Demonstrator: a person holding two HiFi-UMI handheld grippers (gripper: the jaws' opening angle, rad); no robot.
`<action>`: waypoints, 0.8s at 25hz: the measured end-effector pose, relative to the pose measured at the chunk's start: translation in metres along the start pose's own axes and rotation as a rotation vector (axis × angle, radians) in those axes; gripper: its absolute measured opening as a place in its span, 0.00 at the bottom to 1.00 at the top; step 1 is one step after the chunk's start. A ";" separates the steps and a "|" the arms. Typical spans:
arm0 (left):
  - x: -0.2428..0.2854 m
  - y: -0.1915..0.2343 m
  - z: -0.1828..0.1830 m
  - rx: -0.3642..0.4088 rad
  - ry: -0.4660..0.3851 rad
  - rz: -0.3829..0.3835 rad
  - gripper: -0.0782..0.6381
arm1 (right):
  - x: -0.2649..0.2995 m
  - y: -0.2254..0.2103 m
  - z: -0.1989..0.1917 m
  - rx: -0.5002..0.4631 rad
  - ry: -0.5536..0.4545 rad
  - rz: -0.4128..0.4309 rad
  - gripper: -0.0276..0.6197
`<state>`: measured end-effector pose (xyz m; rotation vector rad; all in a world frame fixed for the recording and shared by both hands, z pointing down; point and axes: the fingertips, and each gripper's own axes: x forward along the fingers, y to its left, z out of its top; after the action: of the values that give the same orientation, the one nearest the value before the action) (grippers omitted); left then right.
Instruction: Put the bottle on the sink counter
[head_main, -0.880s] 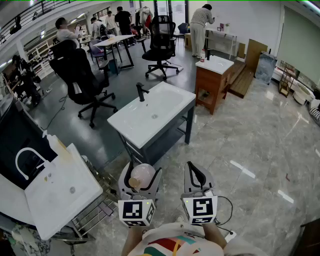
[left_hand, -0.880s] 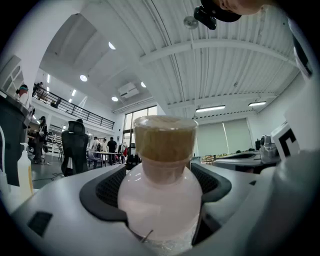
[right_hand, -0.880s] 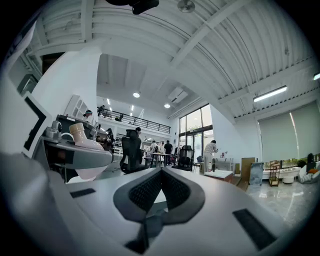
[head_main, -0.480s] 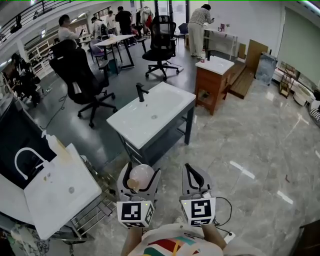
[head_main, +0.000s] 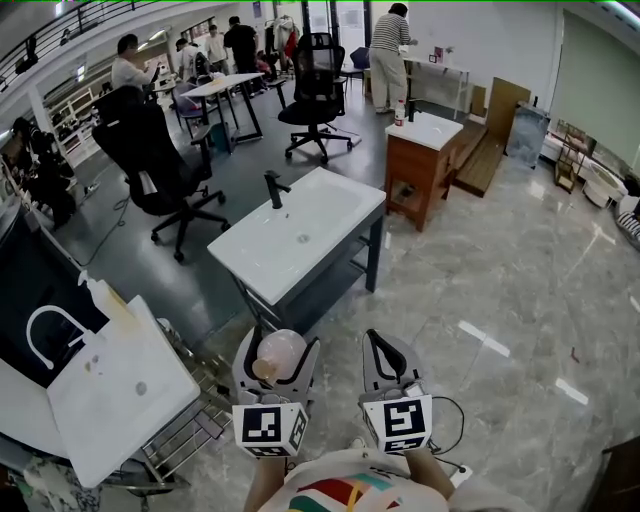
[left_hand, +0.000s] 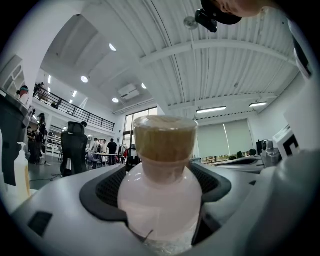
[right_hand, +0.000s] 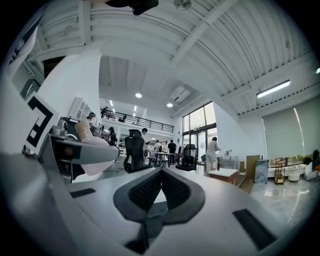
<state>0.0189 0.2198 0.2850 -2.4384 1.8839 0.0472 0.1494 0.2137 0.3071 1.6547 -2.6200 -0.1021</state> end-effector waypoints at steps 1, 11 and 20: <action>0.002 -0.001 0.001 0.001 -0.001 -0.003 0.66 | 0.001 -0.001 0.001 0.003 -0.003 0.002 0.06; 0.024 -0.005 0.004 -0.002 -0.030 -0.032 0.66 | 0.020 -0.015 -0.004 0.018 -0.007 0.006 0.06; 0.048 -0.009 -0.002 -0.020 -0.033 -0.032 0.66 | 0.028 -0.035 -0.013 0.000 0.008 -0.010 0.06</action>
<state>0.0393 0.1754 0.2844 -2.4643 1.8393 0.1038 0.1699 0.1726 0.3172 1.6651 -2.6066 -0.0960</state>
